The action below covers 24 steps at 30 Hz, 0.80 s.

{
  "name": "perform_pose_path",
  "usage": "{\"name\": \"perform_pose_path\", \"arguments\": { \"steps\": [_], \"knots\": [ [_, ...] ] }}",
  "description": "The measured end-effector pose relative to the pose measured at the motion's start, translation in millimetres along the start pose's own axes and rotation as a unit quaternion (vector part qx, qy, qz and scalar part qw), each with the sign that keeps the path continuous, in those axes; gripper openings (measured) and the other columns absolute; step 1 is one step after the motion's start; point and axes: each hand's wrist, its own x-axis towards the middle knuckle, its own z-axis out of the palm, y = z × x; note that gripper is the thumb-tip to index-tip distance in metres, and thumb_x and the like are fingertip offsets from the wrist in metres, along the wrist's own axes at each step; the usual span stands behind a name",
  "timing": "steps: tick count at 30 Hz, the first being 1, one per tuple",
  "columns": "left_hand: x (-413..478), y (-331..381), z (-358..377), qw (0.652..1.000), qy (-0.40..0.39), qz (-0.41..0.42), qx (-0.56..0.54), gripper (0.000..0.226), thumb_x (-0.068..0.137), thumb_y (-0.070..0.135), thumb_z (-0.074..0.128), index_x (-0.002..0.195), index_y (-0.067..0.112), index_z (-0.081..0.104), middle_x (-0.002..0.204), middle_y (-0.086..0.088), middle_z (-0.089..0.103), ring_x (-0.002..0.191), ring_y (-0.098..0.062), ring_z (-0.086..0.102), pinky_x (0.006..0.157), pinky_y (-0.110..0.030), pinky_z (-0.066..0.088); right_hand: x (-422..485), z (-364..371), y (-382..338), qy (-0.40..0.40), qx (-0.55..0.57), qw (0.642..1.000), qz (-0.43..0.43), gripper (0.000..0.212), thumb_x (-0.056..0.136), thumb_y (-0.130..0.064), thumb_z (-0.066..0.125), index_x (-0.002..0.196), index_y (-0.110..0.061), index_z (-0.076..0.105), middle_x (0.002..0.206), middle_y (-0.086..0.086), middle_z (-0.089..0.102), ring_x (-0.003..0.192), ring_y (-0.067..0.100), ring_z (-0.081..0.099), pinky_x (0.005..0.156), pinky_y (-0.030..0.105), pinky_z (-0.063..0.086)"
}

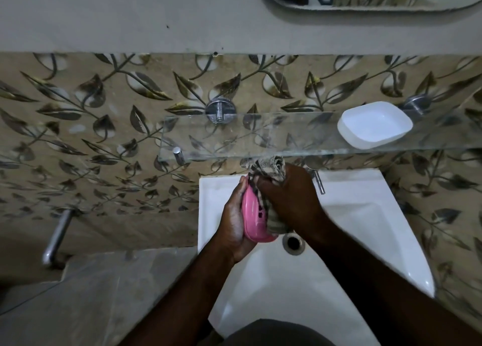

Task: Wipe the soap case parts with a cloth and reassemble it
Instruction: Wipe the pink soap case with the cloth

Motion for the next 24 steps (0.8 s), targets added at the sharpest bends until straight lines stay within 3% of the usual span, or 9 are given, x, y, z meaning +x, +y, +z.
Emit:
{"name": "perform_pose_path", "arguments": {
  "steps": [3,4,6,9,14,17,20,22,24],
  "knots": [
    [-0.5,3.2,-2.7,1.0,0.014,-0.016,-0.013,0.062,0.088,0.053,0.05,0.122,0.002,0.063,0.114,-0.02,0.066,0.104,-0.031,0.065,0.096,-0.041,0.05,-24.1,6.4,4.4,-0.073,-0.023,0.997,0.004,0.012,0.074,-0.03,0.065,0.078,-0.019,0.069,0.078,-0.001,0.073,0.074,0.015,0.069,0.071,0.036,0.056],
    [0.1,3.4,-6.7,0.999,0.023,-0.023,-0.016,0.068,0.084,0.056,0.054,0.122,-0.001,0.062,0.11,-0.022,0.066,0.1,-0.031,0.064,0.097,-0.042,0.048,-35.4,8.0,5.6,-0.113,-0.027,0.993,0.005,0.004,0.073,-0.029,0.062,0.071,-0.026,0.065,0.074,-0.003,0.07,0.071,0.014,0.067,0.068,0.033,0.055],
    [2.5,3.0,-12.5,0.999,0.038,-0.03,-0.009,0.08,0.079,0.06,0.059,0.126,-0.004,0.058,0.111,-0.025,0.064,0.099,-0.033,0.063,0.102,-0.045,0.043,-49.5,8.6,7.9,-0.16,-0.048,0.986,-0.01,0.009,0.075,-0.028,0.063,0.07,-0.034,0.061,0.071,-0.01,0.065,0.069,0.01,0.063,0.067,0.026,0.049],
    [3.2,2.6,-8.7,0.999,0.035,-0.019,-0.016,0.07,0.082,0.056,0.057,0.121,-0.002,0.062,0.109,-0.021,0.066,0.101,-0.031,0.063,0.1,-0.044,0.044,-32.6,2.7,9.5,-0.137,-0.092,0.986,-0.037,0.012,0.079,-0.031,0.071,0.087,-0.023,0.069,0.085,-0.003,0.071,0.079,0.015,0.067,0.074,0.033,0.053],
    [0.5,2.8,6.0,1.0,0.011,-0.011,-0.007,0.057,0.09,0.049,0.05,0.13,0.01,0.059,0.124,-0.017,0.062,0.116,-0.032,0.057,0.104,-0.049,0.04,6.4,-3.4,1.6,0.005,-0.125,0.99,-0.07,0.019,0.081,-0.025,0.07,0.098,-0.017,0.07,0.095,0.003,0.071,0.087,0.02,0.066,0.077,0.035,0.052],
    [0.6,7.7,1.3,0.999,0.029,-0.019,-0.008,0.068,0.083,0.054,0.057,0.13,0.004,0.058,0.122,-0.02,0.063,0.11,-0.032,0.062,0.099,-0.044,0.047,-16.7,4.0,8.8,-0.086,-0.137,0.985,-0.056,0.019,0.083,-0.023,0.068,0.1,-0.015,0.068,0.098,0.005,0.07,0.089,0.023,0.065,0.08,0.036,0.052],
    [2.1,9.0,-7.6,0.998,0.056,-0.031,-0.026,0.083,0.076,0.058,0.063,0.134,-0.001,0.052,0.121,-0.028,0.06,0.105,-0.035,0.062,0.1,-0.046,0.047,-44.8,5.9,10.9,-0.194,-0.086,0.976,-0.056,0.007,0.084,-0.02,0.069,0.088,-0.024,0.065,0.082,-0.004,0.066,0.079,0.022,0.063,0.072,0.027,0.049],
    [3.2,8.7,-10.1,0.997,0.064,-0.029,-0.036,0.082,0.076,0.057,0.064,0.133,0.0,0.052,0.123,-0.027,0.059,0.108,-0.036,0.06,0.103,-0.048,0.044,-37.4,1.8,9.2,-0.195,-0.099,0.973,-0.078,0.006,0.082,-0.02,0.071,0.088,-0.019,0.069,0.084,0.001,0.068,0.081,0.023,0.065,0.074,0.03,0.05],
    [2.0,9.0,-2.4,0.999,0.052,-0.011,-0.009,0.073,0.081,0.056,0.058,0.129,0.002,0.057,0.119,-0.021,0.063,0.108,-0.033,0.061,0.103,-0.047,0.043,-19.1,-0.7,5.0,-0.137,-0.119,0.98,-0.082,0.015,0.083,-0.025,0.07,0.093,-0.013,0.069,0.091,0.008,0.071,0.079,0.024,0.065,0.075,0.033,0.052]
  ]
}}
